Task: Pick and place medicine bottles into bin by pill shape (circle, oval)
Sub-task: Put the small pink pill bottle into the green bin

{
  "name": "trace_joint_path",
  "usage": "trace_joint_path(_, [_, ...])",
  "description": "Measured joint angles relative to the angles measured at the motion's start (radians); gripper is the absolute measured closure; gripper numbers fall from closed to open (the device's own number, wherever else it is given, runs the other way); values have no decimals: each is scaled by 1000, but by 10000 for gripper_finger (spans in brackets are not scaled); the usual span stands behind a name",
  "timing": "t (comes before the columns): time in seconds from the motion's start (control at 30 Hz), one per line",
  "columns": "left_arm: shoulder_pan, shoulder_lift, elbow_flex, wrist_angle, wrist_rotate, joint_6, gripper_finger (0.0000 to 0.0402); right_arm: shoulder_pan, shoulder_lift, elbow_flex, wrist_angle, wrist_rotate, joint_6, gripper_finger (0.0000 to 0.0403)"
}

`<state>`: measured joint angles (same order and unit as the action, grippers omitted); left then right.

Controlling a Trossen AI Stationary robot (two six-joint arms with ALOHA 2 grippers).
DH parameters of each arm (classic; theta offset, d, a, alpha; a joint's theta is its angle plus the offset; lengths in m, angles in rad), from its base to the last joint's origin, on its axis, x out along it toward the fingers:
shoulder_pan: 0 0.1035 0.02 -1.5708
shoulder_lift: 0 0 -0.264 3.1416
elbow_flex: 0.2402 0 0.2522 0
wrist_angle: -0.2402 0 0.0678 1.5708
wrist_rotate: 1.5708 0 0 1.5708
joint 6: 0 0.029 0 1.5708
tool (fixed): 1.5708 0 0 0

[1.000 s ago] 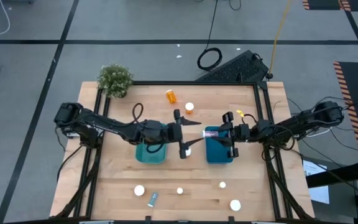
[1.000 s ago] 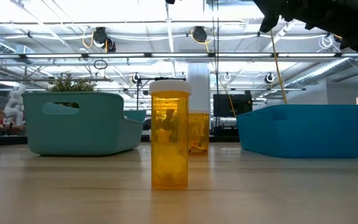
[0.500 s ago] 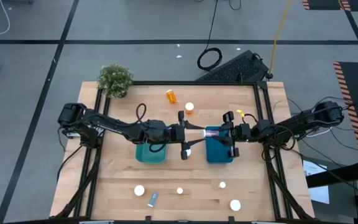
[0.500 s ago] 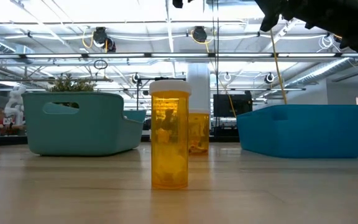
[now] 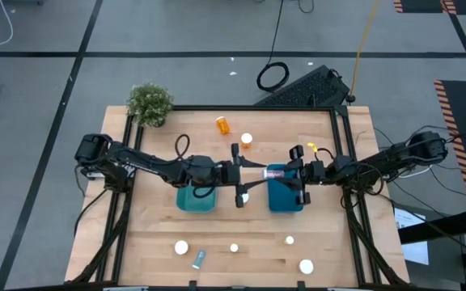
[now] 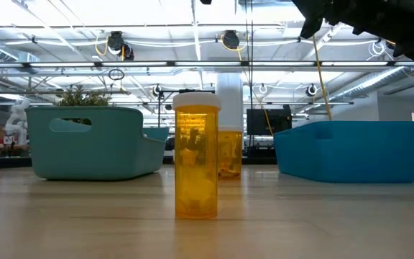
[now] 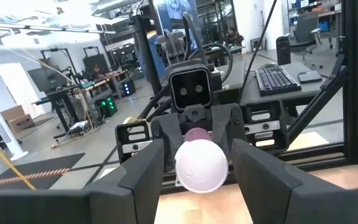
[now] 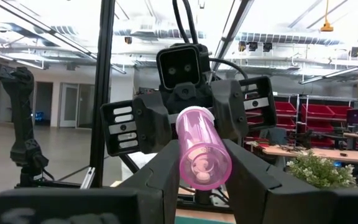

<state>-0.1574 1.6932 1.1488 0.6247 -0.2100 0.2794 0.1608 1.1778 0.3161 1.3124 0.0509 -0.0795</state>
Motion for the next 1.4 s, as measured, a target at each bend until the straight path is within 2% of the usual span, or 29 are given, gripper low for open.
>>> trace_joint_path(0.23, [0,0,0,-13,0,0,216,0,0,0,5,0,7,303])
trace_joint_path(0.5, [0,0,0,-21,0,8,272,0,0,0,4,1,7,303])
trace_joint_path(0.87, [-1,0,0,-29,0,7,273,0,0,0,-4,8,12,296])
trace_joint_path(1.0, [-5,-6,0,-51,0,5,274,5,-1,0,-25,28,14,258])
trace_joint_path(1.2, [-8,-75,-1,-150,0,-15,275,5,-34,0,-163,53,33,152])
trace_joint_path(1.3, [-7,-142,-1,-265,-16,-21,275,5,-54,1,-220,58,45,108])
trace_joint_path(1.4, [-7,-221,-1,-426,-21,-36,276,5,-80,1,-284,58,64,85])
